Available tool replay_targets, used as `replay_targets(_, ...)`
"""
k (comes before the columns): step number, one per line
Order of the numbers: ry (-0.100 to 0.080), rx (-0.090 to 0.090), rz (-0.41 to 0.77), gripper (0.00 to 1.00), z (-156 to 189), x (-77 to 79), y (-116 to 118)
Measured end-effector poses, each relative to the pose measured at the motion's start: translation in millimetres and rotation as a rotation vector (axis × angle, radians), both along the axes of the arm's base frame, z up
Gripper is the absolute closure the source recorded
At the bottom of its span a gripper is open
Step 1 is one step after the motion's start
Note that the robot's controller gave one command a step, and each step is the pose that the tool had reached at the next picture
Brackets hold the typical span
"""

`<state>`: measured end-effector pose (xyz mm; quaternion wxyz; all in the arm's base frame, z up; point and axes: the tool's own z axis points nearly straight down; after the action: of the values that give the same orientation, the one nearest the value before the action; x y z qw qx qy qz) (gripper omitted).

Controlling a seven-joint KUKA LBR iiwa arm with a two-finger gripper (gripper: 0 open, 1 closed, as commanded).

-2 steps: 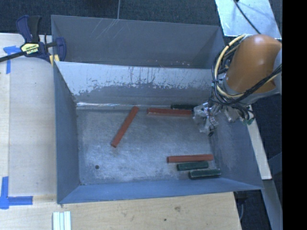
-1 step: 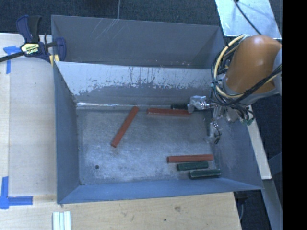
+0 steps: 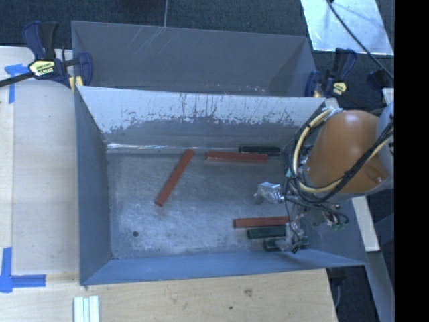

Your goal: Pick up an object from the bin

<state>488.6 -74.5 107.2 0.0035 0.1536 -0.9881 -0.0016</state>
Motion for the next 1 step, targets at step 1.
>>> replay_targets(1,-0.005,-0.003,-0.226,0.00,-37.6,2.8,23.6)
